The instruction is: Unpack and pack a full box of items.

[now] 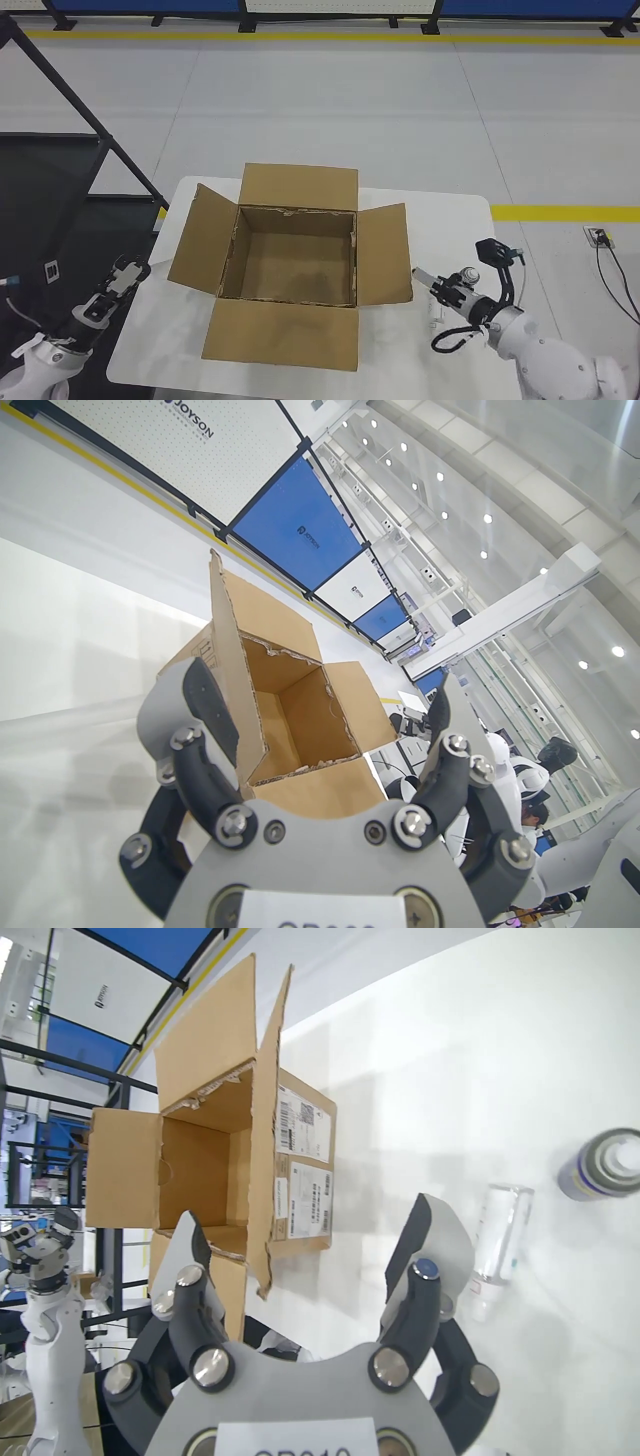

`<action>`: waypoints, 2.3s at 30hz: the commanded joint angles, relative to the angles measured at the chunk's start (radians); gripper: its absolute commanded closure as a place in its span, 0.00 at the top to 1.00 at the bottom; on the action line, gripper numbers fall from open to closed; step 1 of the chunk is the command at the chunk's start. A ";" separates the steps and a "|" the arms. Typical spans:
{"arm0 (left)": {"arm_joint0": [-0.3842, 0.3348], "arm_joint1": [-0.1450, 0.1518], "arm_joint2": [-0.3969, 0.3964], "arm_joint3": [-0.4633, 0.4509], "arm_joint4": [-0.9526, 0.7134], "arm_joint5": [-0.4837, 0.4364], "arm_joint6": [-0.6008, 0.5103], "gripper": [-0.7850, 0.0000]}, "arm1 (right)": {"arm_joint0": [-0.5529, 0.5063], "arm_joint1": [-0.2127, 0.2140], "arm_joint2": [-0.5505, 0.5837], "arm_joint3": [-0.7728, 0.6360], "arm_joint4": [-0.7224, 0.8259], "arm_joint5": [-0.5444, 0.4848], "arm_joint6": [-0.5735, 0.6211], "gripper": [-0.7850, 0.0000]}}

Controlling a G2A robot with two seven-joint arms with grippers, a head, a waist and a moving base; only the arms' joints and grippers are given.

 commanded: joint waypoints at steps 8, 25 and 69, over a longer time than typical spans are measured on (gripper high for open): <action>0.003 0.000 0.005 -0.015 0.008 0.002 0.004 1.00 | -0.041 0.021 -0.067 0.061 -0.325 0.026 0.077 1.00; 0.067 -0.004 -0.032 -0.051 -0.003 -0.016 0.030 1.00 | 0.266 0.012 -0.260 0.444 -0.525 0.140 0.234 0.84; 0.059 -0.004 -0.057 -0.041 -0.050 -0.036 0.015 1.00 | 0.121 0.015 -0.239 -0.218 -0.630 0.202 -0.016 0.00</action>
